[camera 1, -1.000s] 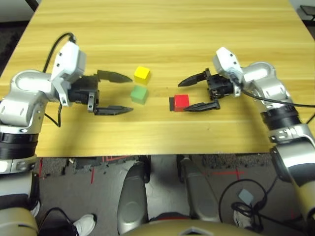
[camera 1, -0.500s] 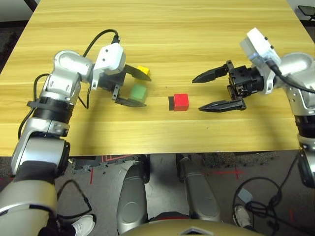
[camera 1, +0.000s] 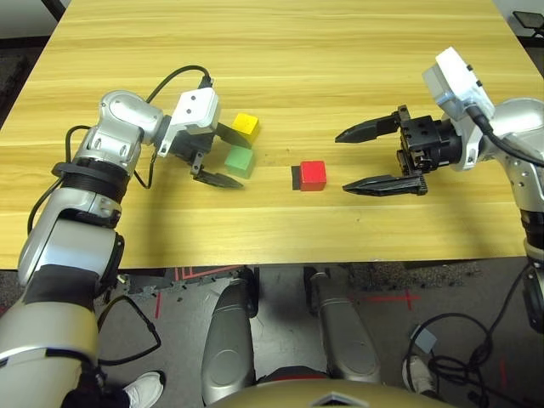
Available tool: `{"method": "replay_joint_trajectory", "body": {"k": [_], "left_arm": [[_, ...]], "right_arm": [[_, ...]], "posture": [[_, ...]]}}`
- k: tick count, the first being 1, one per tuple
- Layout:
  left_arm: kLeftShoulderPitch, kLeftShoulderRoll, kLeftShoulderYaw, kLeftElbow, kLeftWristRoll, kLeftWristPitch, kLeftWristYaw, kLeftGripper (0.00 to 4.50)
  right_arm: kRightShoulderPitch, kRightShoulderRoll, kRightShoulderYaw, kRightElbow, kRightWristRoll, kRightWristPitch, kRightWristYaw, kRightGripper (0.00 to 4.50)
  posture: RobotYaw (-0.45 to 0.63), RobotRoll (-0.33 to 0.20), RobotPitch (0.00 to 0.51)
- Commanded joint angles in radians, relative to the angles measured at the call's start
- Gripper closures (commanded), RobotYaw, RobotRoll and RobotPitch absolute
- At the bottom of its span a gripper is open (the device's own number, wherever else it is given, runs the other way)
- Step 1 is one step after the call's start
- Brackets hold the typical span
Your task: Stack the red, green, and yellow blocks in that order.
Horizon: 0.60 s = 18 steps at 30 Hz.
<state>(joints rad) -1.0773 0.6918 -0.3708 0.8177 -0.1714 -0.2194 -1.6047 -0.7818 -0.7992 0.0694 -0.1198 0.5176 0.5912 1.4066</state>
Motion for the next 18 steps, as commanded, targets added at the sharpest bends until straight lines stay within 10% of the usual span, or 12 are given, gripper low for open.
{"method": "replay_joint_trajectory", "body": {"k": [1, 14, 18], "left_arm": [[0.000, -0.006, 0.013, 0.044, 0.044, -0.034, -0.010, 0.00], [0.005, -0.037, 0.063, 0.089, 0.059, -0.049, -0.010, 0.00], [0.000, -0.050, 0.106, 0.103, 0.061, -0.065, 0.012, 0.92]], "right_arm": [[-0.007, -0.003, -0.001, -0.017, 0.011, -0.004, -0.003, 0.05], [-0.004, 0.004, 0.010, -0.009, 0.002, -0.020, -0.011, 0.05], [0.003, 0.004, 0.011, -0.008, 0.000, -0.025, -0.017, 0.00]], "posture": [[-0.18, -0.164, 0.283], [-0.18, -0.159, 0.289], [-0.18, -0.157, 0.289]]}}
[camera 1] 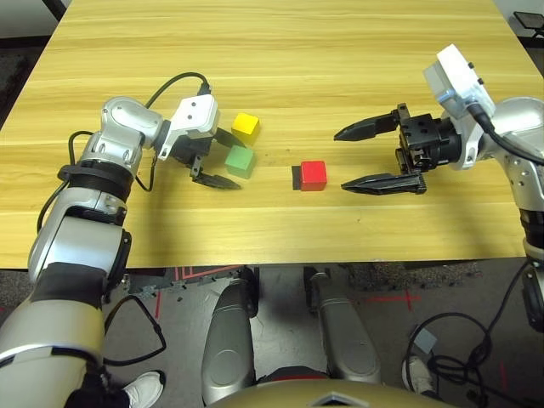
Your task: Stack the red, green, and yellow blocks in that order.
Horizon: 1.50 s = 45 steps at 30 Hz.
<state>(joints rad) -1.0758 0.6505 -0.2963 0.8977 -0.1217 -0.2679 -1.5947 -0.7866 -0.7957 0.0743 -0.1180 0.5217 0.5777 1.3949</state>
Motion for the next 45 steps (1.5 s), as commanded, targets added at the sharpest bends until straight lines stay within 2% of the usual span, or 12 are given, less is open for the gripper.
{"method": "replay_joint_trajectory", "body": {"k": [1, 4, 5, 10, 15, 19, 25, 32, 45], "left_arm": [[-0.003, -0.011, 0.035, 0.026, 0.015, -0.016, -0.002, 1.31], [-0.007, -0.017, 0.046, 0.033, 0.024, -0.014, -0.010, 2.42], [-0.009, -0.017, 0.051, 0.031, 0.023, -0.009, -0.013, 2.46], [-0.018, -0.009, 0.061, -0.046, 0.020, 0.069, -0.020, 2.46], [-0.013, -0.010, 0.073, -0.280, -0.031, 0.245, -0.012, 2.46], [0.008, -0.057, 0.101, -0.502, -0.076, 0.441, 0.082, 2.46], [0.010, -0.084, 0.090, -0.665, -0.089, 0.635, 0.172, 2.46], [0.022, -0.120, 0.049, -0.734, -0.089, 0.729, 0.208, 2.46], [0.075, -0.146, 0.017, -0.729, -0.084, 0.728, 0.223, 2.46]], "right_arm": [[0.009, 0.001, 0.006, -0.008, -0.005, -0.013, -0.007, 0.00], [0.010, 0.002, 0.008, -0.003, -0.007, -0.019, -0.012, 0.00], [0.011, 0.002, 0.008, -0.002, -0.007, -0.021, -0.013, 0.00], [0.017, 0.002, 0.008, 0.001, -0.004, -0.022, -0.018, 0.00], [0.017, 0.002, 0.010, 0.015, -0.009, -0.030, -0.015, 0.00], [0.011, 0.009, 0.015, 0.031, -0.012, -0.036, -0.017, 0.00], [0.017, 0.000, 0.015, 0.051, -0.024, -0.042, -0.005, 0.00], [0.062, -0.054, 0.004, 0.142, -0.071, -0.127, 0.052, 0.00], [0.090, -0.072, -0.003, 0.267, -0.133, -0.274, 0.111, 0.00]], "posture": [[-0.18, -0.157, 0.289], [-0.18, -0.155, 0.287], [-0.18, -0.155, 0.287], [-0.17, -0.153, 0.284], [-0.16, -0.148, 0.282], [-0.15, -0.142, 0.281], [-0.15, -0.139, 0.282], [-0.16, -0.134, 0.288], [-0.19, -0.124, 0.302]]}}
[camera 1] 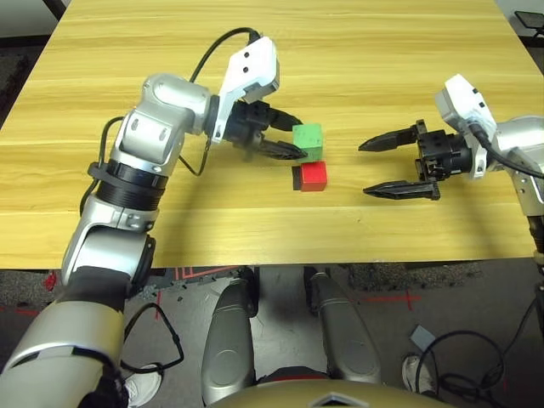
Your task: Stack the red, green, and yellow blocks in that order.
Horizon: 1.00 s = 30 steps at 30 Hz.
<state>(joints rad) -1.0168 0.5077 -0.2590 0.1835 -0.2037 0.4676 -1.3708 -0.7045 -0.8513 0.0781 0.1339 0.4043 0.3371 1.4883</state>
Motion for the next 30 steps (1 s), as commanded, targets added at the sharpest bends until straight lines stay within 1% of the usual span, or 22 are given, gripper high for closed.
{"method": "replay_joint_trajectory", "body": {"k": [1, 16, 30], "left_arm": [[0.018, -0.004, -0.024, -0.015, -0.001, -0.008, -0.001, 2.46], [0.060, -0.007, -0.077, -0.053, 0.012, -0.018, 0.011, 2.46], [0.048, -0.015, -0.082, -0.028, 0.025, -0.021, 0.034, 2.46]], "right_arm": [[0.007, -0.015, -0.008, 0.017, -0.016, -0.036, 0.018, 0.00], [0.015, -0.006, -0.011, 0.001, -0.011, -0.032, -0.003, 0.00], [0.023, -0.001, -0.015, -0.006, -0.004, -0.026, -0.018, 0.00]], "posture": [[-0.19, -0.124, 0.303], [-0.20, -0.115, 0.321], [-0.20, -0.110, 0.326]]}}
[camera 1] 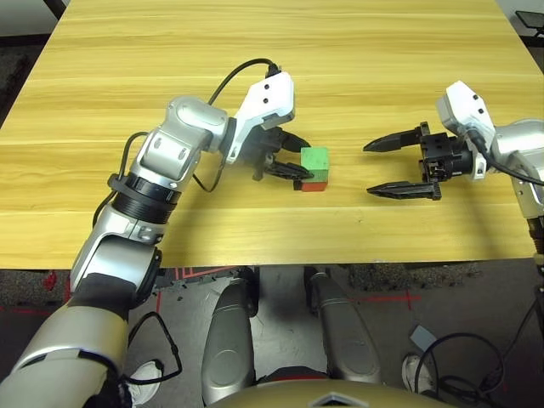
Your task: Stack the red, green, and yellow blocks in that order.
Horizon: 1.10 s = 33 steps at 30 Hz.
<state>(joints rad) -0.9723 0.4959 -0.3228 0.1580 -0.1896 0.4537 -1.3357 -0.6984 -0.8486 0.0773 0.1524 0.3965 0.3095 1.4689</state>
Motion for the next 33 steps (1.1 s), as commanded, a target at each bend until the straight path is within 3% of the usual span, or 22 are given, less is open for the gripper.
{"method": "replay_joint_trajectory", "body": {"k": [1, 7, 13, 16, 19, 26, 33], "left_arm": [[0.004, -0.003, -0.018, -0.004, 0.009, -0.003, -0.001, 2.11], [0.002, 0.024, 0.004, -0.056, -0.028, 0.051, -0.021, 0.02], [-0.016, 0.167, 0.125, -0.115, -0.163, 0.094, -0.152, 0.02], [-0.041, 0.250, 0.134, 0.004, -0.127, -0.010, -0.230, 0.02], [-0.081, 0.280, 0.113, 0.135, -0.057, -0.154, -0.256, 0.02], [-0.212, 0.178, 0.073, 0.530, 0.095, -0.503, -0.236, 0.02], [-0.328, 0.079, 0.068, 0.877, 0.196, -0.724, -0.205, 0.02]], "right_arm": [[0.017, -0.003, -0.014, -0.023, 0.004, 0.001, 0.001, 0.00], [0.014, -0.001, -0.013, -0.010, 0.002, -0.008, 0.005, 0.00], [0.007, -0.005, -0.014, 0.000, 0.001, -0.007, 0.013, 0.00], [-0.001, 0.003, -0.009, 0.005, 0.001, -0.008, 0.013, 0.00], [-0.012, 0.014, -0.003, 0.018, -0.004, -0.014, 0.012, 0.00], [-0.042, 0.042, 0.009, 0.044, -0.017, -0.022, 0.018, 0.00], [-0.015, 0.040, -0.001, -0.008, -0.007, 0.010, 0.004, 0.00]], "posture": [[-0.20, -0.110, 0.326], [-0.20, -0.112, 0.323], [-0.18, -0.110, 0.320], [-0.16, -0.105, 0.318], [-0.15, -0.104, 0.315], [-0.14, -0.112, 0.307], [-0.19, -0.118, 0.312]]}}
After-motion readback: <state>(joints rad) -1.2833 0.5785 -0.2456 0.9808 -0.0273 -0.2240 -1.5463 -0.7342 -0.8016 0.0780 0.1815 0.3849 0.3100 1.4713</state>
